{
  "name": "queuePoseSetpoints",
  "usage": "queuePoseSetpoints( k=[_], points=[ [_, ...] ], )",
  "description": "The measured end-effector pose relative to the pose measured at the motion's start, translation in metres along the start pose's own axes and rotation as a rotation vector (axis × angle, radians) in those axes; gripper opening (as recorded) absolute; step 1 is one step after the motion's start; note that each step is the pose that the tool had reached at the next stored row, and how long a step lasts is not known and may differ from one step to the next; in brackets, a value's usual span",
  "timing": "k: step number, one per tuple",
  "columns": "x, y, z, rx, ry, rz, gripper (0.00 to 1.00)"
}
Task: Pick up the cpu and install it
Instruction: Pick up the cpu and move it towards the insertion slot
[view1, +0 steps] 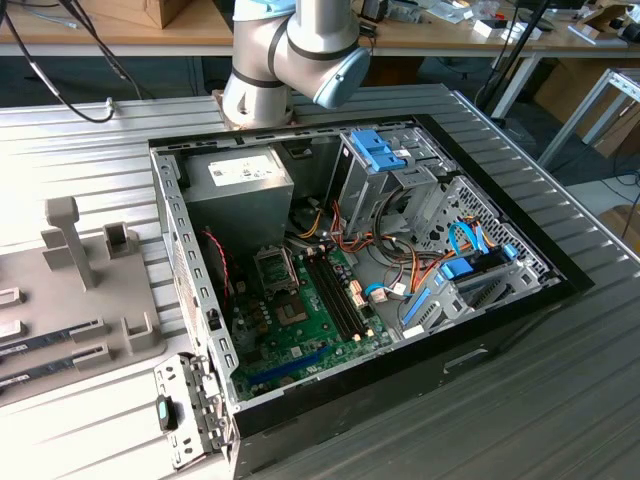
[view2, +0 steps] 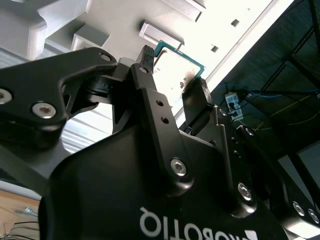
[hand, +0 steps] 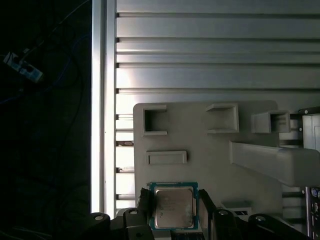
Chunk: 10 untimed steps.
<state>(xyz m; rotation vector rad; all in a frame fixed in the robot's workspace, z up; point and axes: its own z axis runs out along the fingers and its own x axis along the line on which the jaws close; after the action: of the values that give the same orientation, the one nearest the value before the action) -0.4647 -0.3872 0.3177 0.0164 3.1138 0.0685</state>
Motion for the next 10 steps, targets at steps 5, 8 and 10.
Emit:
queuePoseSetpoints(
  k=[5,8,10],
  points=[
    [0.0,0.0,-0.0011,0.0,0.0001,0.0,0.47],
    [0.0,0.0001,-0.0018,0.0,0.0001,0.0,0.47],
    [-0.0001,0.0001,-0.0023,0.0,0.0001,0.0,0.47]
  ],
)
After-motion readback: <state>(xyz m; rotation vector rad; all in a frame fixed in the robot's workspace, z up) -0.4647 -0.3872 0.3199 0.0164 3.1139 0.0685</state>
